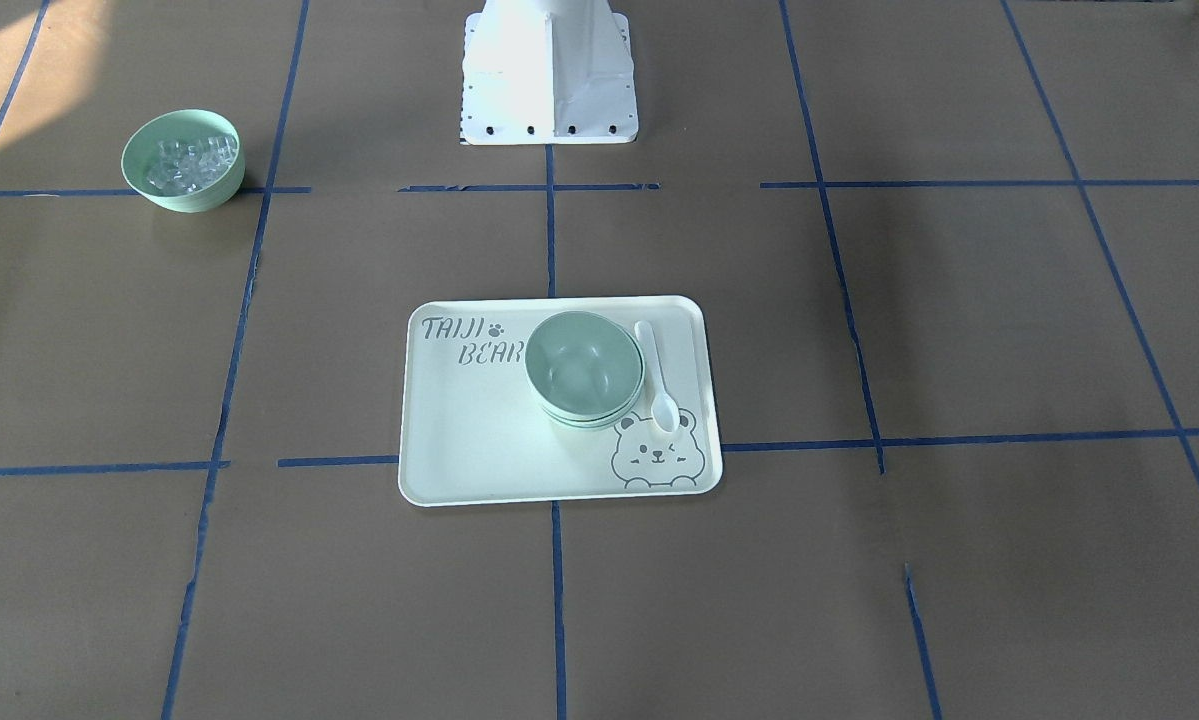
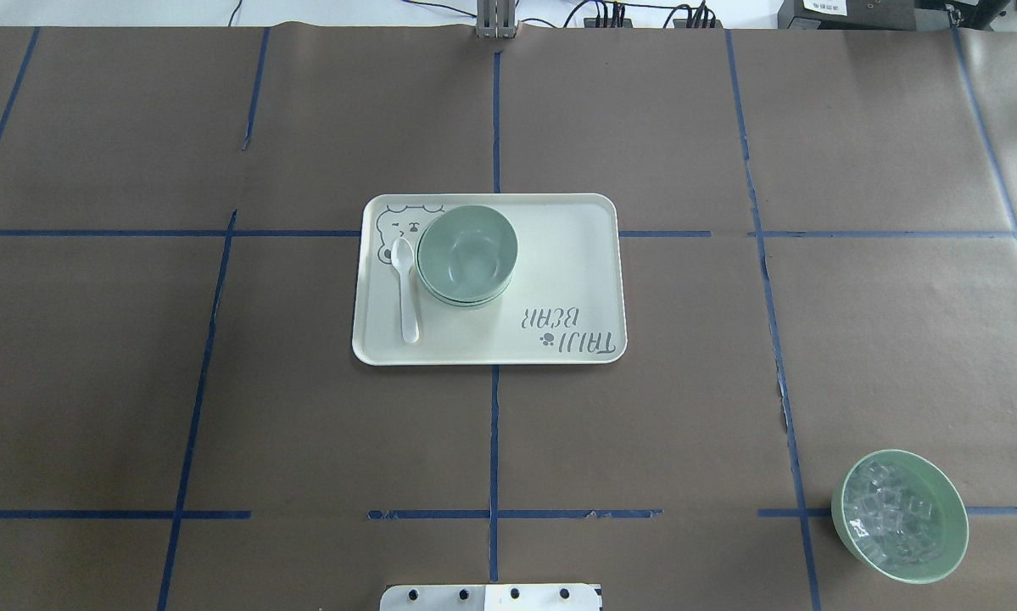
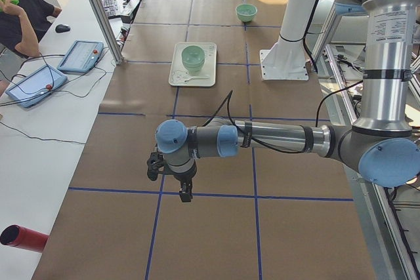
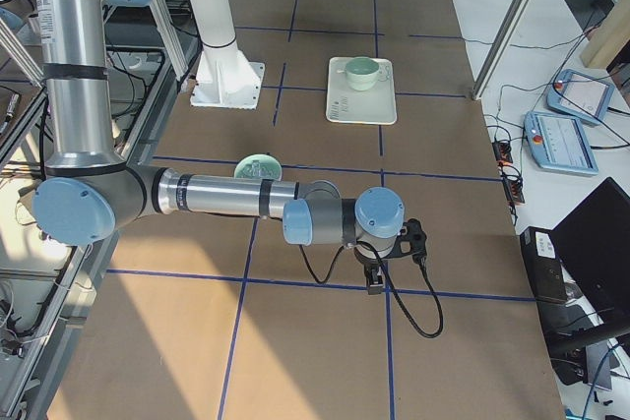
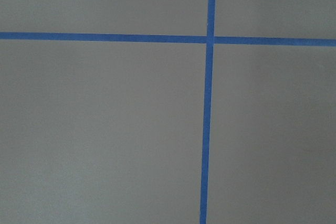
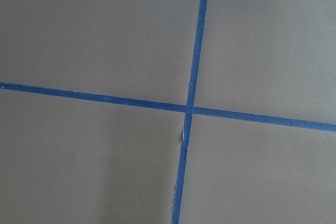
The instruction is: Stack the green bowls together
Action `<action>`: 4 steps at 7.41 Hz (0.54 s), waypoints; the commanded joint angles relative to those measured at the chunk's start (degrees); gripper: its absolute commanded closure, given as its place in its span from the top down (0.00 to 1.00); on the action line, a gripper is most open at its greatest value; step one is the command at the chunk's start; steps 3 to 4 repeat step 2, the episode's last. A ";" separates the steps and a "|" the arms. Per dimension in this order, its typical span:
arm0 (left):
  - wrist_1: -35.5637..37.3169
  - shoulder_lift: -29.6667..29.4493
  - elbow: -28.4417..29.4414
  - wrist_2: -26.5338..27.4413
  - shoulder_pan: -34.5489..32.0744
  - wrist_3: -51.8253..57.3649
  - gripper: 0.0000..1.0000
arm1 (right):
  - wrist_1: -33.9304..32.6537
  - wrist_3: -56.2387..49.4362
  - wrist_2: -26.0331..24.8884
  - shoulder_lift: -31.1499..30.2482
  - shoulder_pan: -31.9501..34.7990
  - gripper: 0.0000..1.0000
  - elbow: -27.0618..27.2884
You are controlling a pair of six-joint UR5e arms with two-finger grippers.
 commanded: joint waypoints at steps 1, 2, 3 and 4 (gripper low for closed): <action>0.00 -0.03 -0.10 0.02 -0.09 -0.21 1.00 | 0.00 0.00 0.07 0.00 0.02 1.00 0.07; 0.00 -0.03 -0.11 0.02 -0.09 -0.21 1.00 | 0.00 0.00 0.07 0.00 0.02 1.00 0.07; 0.00 -0.03 -0.11 0.02 -0.09 -0.21 1.00 | 0.00 0.00 0.07 0.00 0.02 1.00 0.07; 0.00 -0.03 -0.11 0.02 -0.09 -0.21 1.00 | 0.00 0.00 0.07 0.00 0.02 1.00 0.07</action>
